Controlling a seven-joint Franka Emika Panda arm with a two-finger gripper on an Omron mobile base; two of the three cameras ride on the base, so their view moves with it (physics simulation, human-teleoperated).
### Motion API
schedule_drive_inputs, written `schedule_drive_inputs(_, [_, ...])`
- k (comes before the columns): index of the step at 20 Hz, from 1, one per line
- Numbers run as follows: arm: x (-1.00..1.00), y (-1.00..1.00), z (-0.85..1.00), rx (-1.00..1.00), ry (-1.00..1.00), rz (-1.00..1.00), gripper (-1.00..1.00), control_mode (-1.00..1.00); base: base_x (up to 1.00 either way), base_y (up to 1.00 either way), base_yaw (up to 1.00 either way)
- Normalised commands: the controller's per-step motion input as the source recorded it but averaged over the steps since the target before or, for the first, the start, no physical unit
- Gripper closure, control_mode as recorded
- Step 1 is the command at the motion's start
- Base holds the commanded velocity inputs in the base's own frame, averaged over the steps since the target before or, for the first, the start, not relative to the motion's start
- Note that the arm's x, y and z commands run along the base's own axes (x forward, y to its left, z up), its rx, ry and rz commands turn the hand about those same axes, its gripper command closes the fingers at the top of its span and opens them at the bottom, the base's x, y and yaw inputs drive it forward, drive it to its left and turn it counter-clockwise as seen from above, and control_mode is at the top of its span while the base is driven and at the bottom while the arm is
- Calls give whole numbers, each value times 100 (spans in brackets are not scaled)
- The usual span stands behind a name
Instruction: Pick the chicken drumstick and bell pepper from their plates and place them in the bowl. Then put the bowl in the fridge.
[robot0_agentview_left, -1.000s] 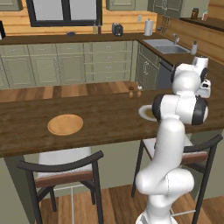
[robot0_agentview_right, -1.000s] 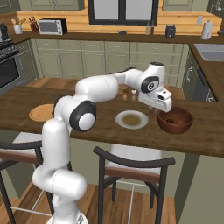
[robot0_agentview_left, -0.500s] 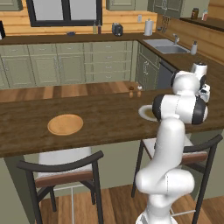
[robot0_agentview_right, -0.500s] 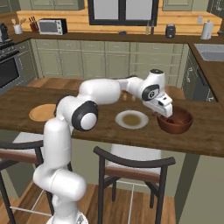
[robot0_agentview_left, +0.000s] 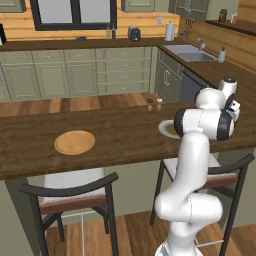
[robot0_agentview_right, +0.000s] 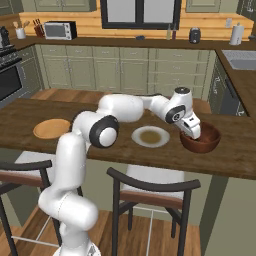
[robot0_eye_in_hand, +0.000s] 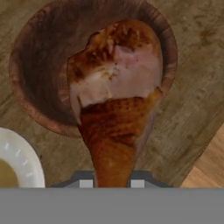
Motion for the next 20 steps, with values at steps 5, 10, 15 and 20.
schedule_drive_inputs(5, [30,-42,-14,2,-3,-2,100,-100,0,0,0])
schedule_drive_inputs(10, [29,-20,-15,1,0,0,100,-100,0,0,0])
schedule_drive_inputs(15, [26,0,-27,0,0,0,100,-100,0,0,0])
schedule_drive_inputs(20, [22,5,-40,-2,0,0,-100,-100,0,0,0])
